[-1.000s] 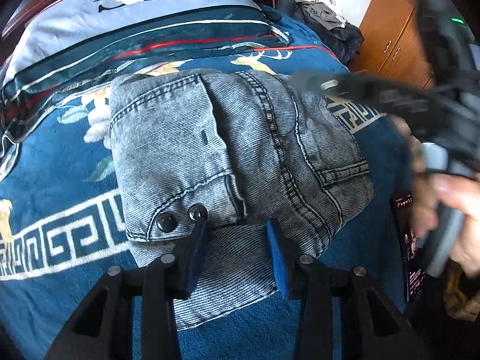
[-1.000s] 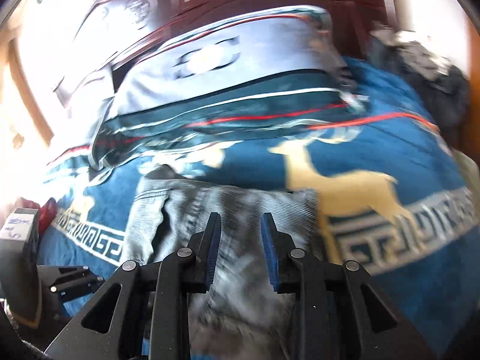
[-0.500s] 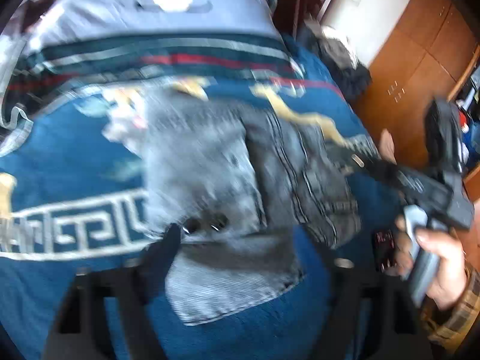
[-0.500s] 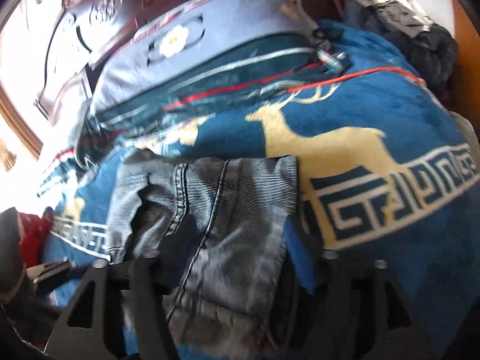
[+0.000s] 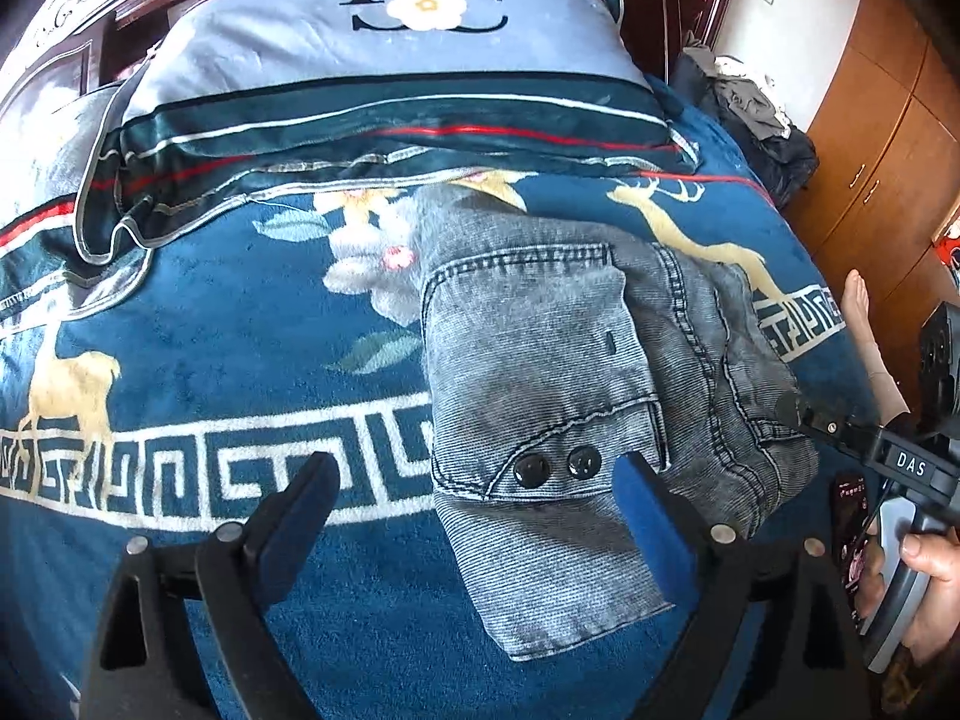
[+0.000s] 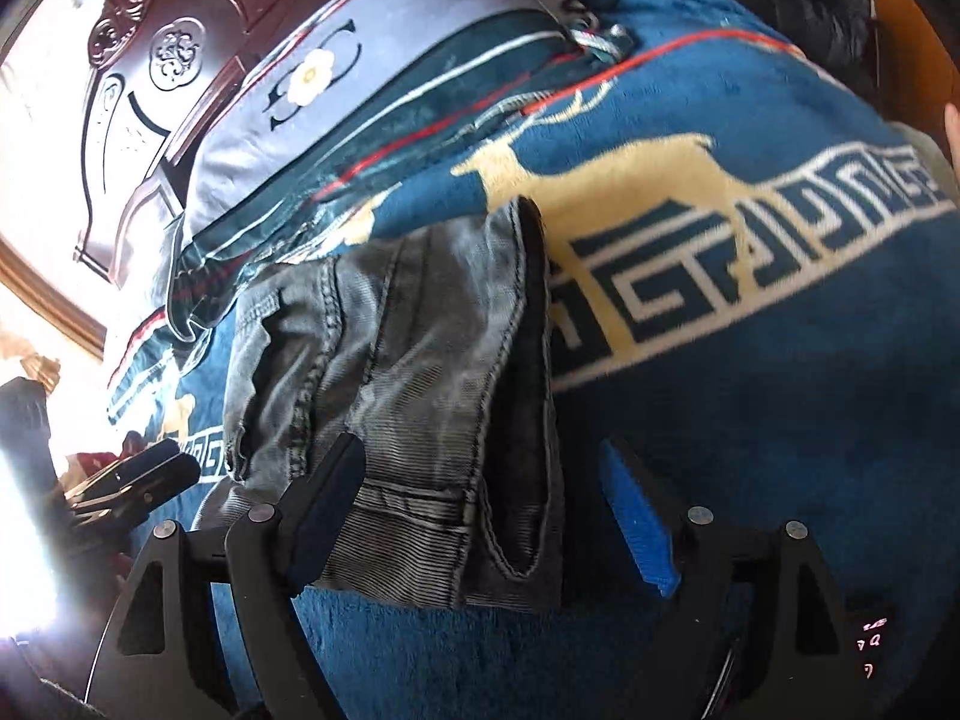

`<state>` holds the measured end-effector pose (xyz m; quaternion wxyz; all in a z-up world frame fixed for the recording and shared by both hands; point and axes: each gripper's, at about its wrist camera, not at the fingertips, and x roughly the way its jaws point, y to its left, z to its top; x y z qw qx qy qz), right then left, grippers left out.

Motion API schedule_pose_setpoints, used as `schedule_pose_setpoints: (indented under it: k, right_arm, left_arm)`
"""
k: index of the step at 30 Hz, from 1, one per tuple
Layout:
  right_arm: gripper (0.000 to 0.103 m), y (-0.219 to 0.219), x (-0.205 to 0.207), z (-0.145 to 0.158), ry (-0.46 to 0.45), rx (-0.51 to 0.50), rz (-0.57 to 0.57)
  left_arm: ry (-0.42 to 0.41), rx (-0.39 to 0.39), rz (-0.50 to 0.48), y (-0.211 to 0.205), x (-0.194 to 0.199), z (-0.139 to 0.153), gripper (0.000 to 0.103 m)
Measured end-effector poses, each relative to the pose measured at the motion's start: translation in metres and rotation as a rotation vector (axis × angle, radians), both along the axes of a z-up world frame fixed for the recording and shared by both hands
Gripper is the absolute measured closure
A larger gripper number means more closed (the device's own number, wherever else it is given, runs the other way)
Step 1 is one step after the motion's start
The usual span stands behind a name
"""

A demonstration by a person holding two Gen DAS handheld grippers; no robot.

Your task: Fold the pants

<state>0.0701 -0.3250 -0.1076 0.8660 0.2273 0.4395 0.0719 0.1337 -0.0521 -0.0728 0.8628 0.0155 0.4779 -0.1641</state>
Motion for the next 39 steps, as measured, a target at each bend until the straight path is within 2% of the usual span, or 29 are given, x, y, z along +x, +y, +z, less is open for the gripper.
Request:
schedule_pose_setpoints:
  k: [7, 14, 17, 22, 23, 25, 26, 27, 28, 32, 35, 39]
  right_arm:
    - [0.023, -0.003, 0.003, -0.012, 0.027, 0.034, -0.005]
    - [0.021, -0.004, 0.014, -0.017, 0.025, 0.064, 0.008]
    - [0.021, -0.003, 0.020, -0.019, 0.021, 0.075, 0.017]
    - [0.031, -0.002, 0.034, -0.027, 0.021, 0.107, 0.047]
    - [0.035, -0.003, 0.037, -0.028, 0.020, 0.113, 0.052]
    - [0.049, -0.002, 0.043, -0.030, 0.028, 0.129, 0.064]
    - [0.055, 0.000, 0.045, -0.031, 0.034, 0.132, 0.067]
    - [0.065, 0.002, 0.047, -0.030, 0.040, 0.142, 0.078]
    - [0.068, 0.005, 0.048, -0.029, 0.045, 0.142, 0.080]
    - [0.078, 0.016, 0.042, -0.011, 0.012, 0.100, 0.077]
    - [0.080, 0.024, 0.038, 0.008, -0.036, 0.085, 0.090]
    - [0.081, 0.048, 0.045, 0.036, -0.093, 0.073, 0.140]
  left_arm:
    - [0.036, -0.022, 0.011, -0.001, 0.011, -0.009, 0.009]
    - [0.112, -0.095, 0.077, 0.011, 0.034, -0.026, 0.009]
    - [0.151, -0.150, 0.090, 0.014, 0.044, -0.035, 0.009]
    - [0.226, -0.246, 0.109, 0.012, 0.059, -0.055, 0.009]
    - [0.233, -0.262, 0.111, 0.011, 0.061, -0.058, 0.010]
    - [0.225, -0.280, 0.099, 0.007, 0.061, -0.060, 0.022]
    - [0.231, -0.297, 0.081, 0.004, 0.061, -0.060, 0.041]
    - [0.244, -0.312, 0.072, 0.000, 0.061, -0.060, 0.044]
    - [0.239, -0.309, 0.075, -0.001, 0.062, -0.059, 0.047]
    - [0.217, -0.362, 0.049, 0.007, 0.058, -0.048, 0.070]
    - [0.185, -0.400, 0.029, 0.015, 0.055, -0.031, 0.076]
    - [0.111, -0.413, 0.036, 0.038, 0.057, 0.000, 0.076]
